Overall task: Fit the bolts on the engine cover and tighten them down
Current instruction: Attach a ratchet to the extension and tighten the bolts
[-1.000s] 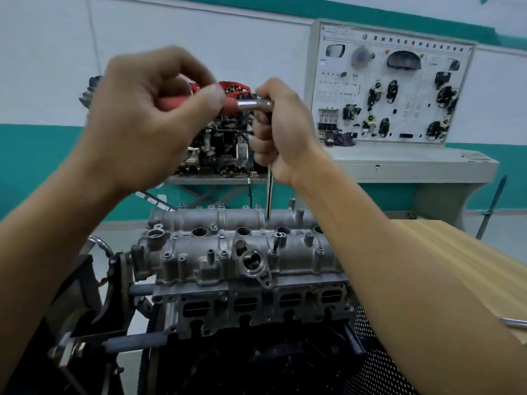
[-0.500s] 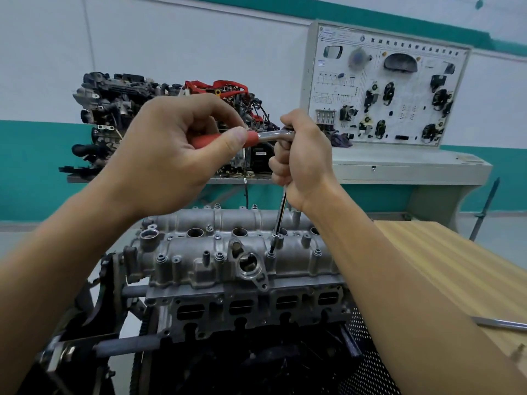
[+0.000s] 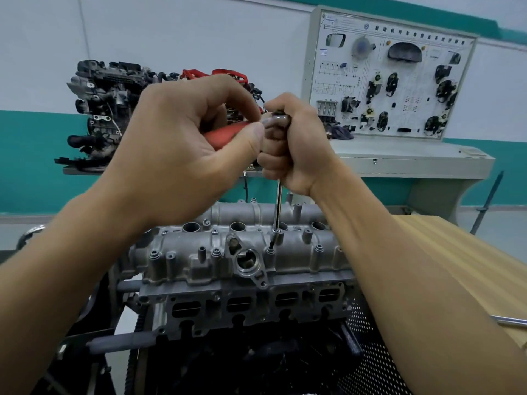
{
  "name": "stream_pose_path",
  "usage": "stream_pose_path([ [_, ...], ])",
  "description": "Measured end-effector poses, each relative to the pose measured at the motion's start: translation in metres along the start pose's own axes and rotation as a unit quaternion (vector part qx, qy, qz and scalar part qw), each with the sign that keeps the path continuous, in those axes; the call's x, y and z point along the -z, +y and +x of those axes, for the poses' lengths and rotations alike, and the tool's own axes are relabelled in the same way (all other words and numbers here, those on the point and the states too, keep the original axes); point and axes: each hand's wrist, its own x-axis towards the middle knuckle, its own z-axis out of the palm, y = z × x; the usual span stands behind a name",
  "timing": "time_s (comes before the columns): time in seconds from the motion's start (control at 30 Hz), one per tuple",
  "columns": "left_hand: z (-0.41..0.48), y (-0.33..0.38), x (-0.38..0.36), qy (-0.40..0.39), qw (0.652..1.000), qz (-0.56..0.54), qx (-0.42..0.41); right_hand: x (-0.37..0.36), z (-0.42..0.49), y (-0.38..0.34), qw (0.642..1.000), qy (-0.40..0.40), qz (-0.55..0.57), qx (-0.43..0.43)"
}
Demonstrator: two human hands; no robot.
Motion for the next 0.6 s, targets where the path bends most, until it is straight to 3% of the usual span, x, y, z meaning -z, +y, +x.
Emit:
stream_pose_path([
  [0.13,0.000,0.016,-0.006,-0.027,0.998,0.043,-0.035,0.009,0.000,0.007,0.998,-0.043,0.040,0.004],
  [0.37,0.008,0.017,-0.009,-0.045,0.997,0.030,-0.059,0.014,-0.009,0.014,0.995,0.017,0.072,0.059],
  [0.6,0.017,-0.005,-0.011,-0.001,0.999,-0.013,0.037,-0.001,0.006,0.006,0.999,0.035,0.025,-0.010],
])
